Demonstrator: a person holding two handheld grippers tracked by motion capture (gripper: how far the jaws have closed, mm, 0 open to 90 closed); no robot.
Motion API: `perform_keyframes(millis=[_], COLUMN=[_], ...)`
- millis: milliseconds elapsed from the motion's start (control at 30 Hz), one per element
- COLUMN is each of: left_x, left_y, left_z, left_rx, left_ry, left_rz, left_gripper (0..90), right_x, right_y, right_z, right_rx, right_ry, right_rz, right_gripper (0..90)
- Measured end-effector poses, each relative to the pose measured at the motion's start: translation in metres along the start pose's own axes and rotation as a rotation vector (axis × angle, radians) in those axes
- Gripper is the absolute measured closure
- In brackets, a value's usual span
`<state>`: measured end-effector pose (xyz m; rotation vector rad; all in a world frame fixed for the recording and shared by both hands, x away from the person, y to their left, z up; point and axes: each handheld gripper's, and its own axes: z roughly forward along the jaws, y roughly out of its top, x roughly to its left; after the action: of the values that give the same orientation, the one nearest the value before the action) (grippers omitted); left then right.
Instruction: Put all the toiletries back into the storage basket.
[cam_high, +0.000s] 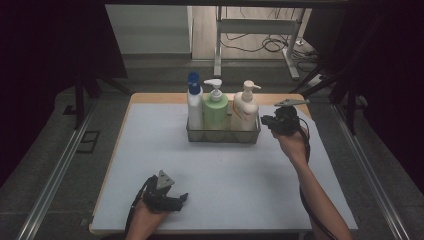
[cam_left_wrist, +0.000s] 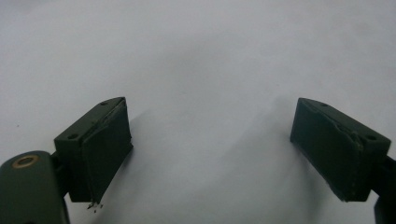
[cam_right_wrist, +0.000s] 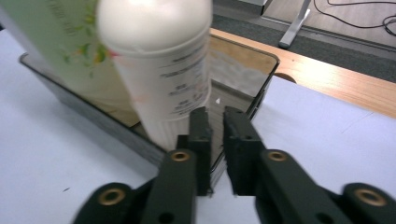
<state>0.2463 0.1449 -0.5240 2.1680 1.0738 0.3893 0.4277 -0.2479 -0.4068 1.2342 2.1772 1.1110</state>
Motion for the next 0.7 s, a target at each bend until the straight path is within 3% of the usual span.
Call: perform_keyframes(millis=[133, 500, 700], left_x=[0.000, 0.000, 0.000], left_y=[0.000, 0.000, 0.000], left_z=[0.000, 0.000, 0.000], left_rx=[0.000, 0.001, 0.002], left_ry=[0.000, 0.000, 0.000], left_rz=[0.000, -0.001, 0.000], left_gripper=[12.1, 12.1, 12.1], right_x=[-0.006, -0.012, -0.018], right_y=[0.002, 0.009, 0.010], right_z=[0.009, 0.032, 0.045], right_rx=[0.009, 0.027, 0.030], right_ry=[-0.006, -0.014, 0.030], right_rz=[0.010, 0.012, 0.027], right_gripper=[89.3, 89.5, 89.4])
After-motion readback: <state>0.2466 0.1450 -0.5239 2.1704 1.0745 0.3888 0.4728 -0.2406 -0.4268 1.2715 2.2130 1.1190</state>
